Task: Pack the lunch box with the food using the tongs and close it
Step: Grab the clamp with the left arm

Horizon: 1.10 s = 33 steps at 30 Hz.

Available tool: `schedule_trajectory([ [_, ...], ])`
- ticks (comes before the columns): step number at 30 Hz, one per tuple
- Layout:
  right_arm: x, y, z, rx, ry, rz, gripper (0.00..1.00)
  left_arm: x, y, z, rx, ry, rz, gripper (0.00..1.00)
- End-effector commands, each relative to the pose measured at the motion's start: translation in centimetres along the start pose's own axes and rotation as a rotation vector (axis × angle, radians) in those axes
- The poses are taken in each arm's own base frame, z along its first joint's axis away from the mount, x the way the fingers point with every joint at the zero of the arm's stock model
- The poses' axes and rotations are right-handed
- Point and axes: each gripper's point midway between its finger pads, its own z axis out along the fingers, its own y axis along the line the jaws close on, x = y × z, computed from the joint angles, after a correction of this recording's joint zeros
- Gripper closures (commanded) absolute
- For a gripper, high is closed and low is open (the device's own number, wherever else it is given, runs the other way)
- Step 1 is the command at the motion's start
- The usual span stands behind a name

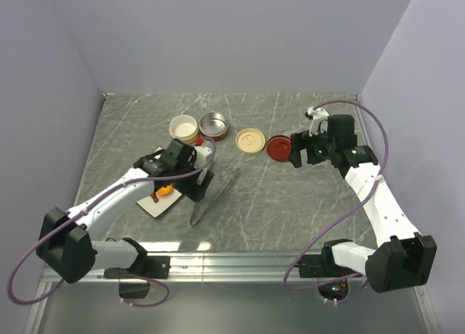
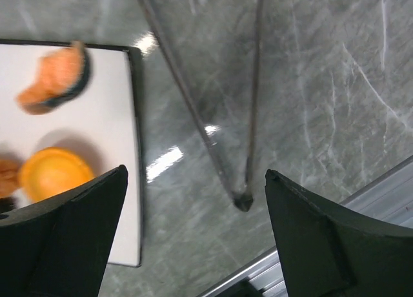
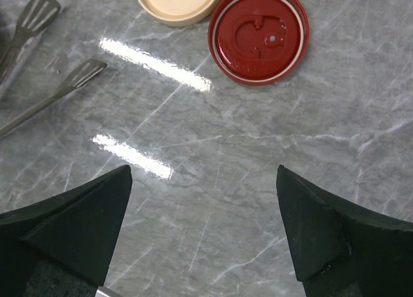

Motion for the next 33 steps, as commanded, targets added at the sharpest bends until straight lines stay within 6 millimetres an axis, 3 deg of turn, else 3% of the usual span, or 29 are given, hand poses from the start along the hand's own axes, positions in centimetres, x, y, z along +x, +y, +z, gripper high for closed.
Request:
schedule_trajectory([
  [1,-1.2,-0.2,-0.3,0.016,-0.016,-0.029,0.0,0.5,-0.9,2.1,-0.034,0.013,-0.067,0.07],
  [6,-0.8,-0.4,0.1,0.014,0.016,-0.03,0.0,2.5,-2.7,4.5,0.011,0.08,-0.111,0.07],
  [17,-0.6,-0.4,0.1,0.013,0.025,-0.035,0.0,4.2,-4.6,6.1,0.058,0.198,-0.072,0.07],
  [28,-0.6,-0.6,-0.1,0.025,0.017,-0.037,0.0,4.7,-4.5,8.3,0.025,0.291,-0.069,0.11],
  [33,-0.7,-0.8,-0.4,0.043,0.015,-0.043,0.0,4.7,-3.8,10.4,-0.03,0.326,-0.074,0.12],
])
